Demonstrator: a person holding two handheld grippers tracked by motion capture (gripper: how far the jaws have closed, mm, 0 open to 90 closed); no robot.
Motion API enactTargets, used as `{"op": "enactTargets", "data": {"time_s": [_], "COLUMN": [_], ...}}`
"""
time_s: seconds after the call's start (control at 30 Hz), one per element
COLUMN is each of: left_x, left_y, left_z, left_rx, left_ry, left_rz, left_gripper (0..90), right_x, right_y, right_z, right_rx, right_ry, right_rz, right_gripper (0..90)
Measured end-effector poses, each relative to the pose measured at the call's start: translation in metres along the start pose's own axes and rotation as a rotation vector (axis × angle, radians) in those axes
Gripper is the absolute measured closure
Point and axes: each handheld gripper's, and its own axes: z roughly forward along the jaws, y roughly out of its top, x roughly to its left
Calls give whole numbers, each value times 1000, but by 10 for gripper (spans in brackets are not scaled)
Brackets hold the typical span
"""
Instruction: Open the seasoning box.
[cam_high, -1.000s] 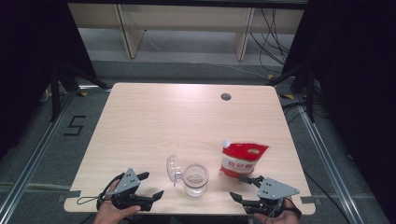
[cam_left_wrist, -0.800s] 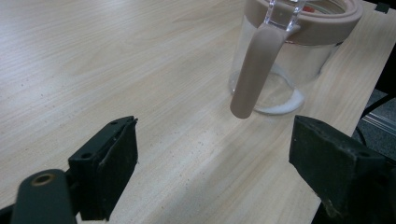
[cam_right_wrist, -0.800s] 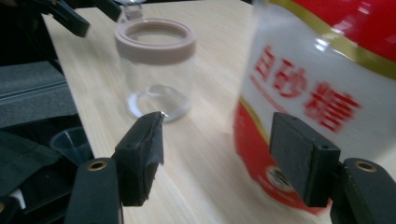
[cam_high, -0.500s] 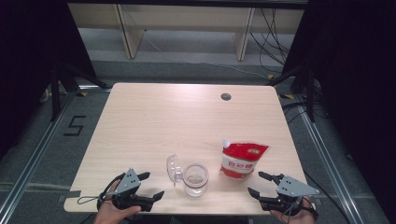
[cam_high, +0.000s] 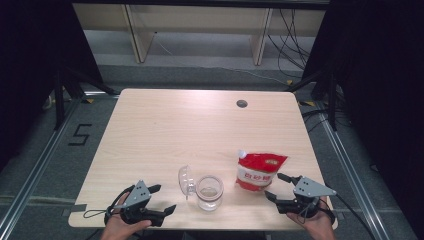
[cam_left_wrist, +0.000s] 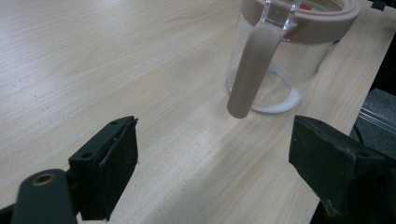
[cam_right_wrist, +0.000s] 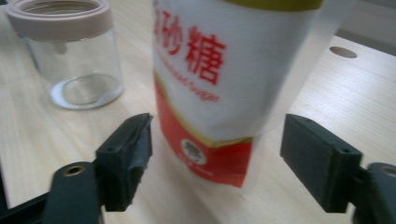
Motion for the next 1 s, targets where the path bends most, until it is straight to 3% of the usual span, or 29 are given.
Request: {"op": "enactTargets", "data": {"time_s": [0.03,0.17,0.2,0.27,0.33,0.37,0.53,0.57,0.67,0.7,0.73,0.83,0.9,1.0], "left_x": [-1,-2,0,-1,-1,0,0,0,-1,-1,1,1,-1,-1], "left_y": [-1,0,0,-1,-1,0,0,0,-1,-1,0,0,0,-1], "left_z": [1,0,-1,1,1,1,2,2,2,2,2,2,2,2], "left_rx": [1,3,22,11,12,14,14,17,22,16,13,21,20,21], "left_ry": [3,5,13,3,6,8,5,6,7,8,4,7,9,13], "left_rz": [-22,-15,7,-12,-6,15,13,11,-7,-5,15,16,-11,-10], "left_gripper": [154,154,154,155,156,156,157,156,157,157,157,158,159,161], "right_x": [-3,-6,-7,-7,-9,-9,-8,-9,-6,-7,-6,-10,-10,-9], "right_y": [0,0,1,2,3,4,7,8,10,11,11,11,11,11], "right_z": [1,6,9,13,15,20,28,32,38,38,38,41,41,41], "right_rx": [-5,-40,-50,-47,-41,-41,-58,-75,-74,-64,-60,-74,-64,-65], "right_ry": [-13,13,28,26,28,46,83,96,91,107,98,92,97,93], "right_rz": [-10,3,0,-6,-15,0,-1,-27,-35,-45,-28,-45,-36,-33], "right_gripper": [227,231,225,225,222,222,217,217,222,228,244,309,316,323]}}
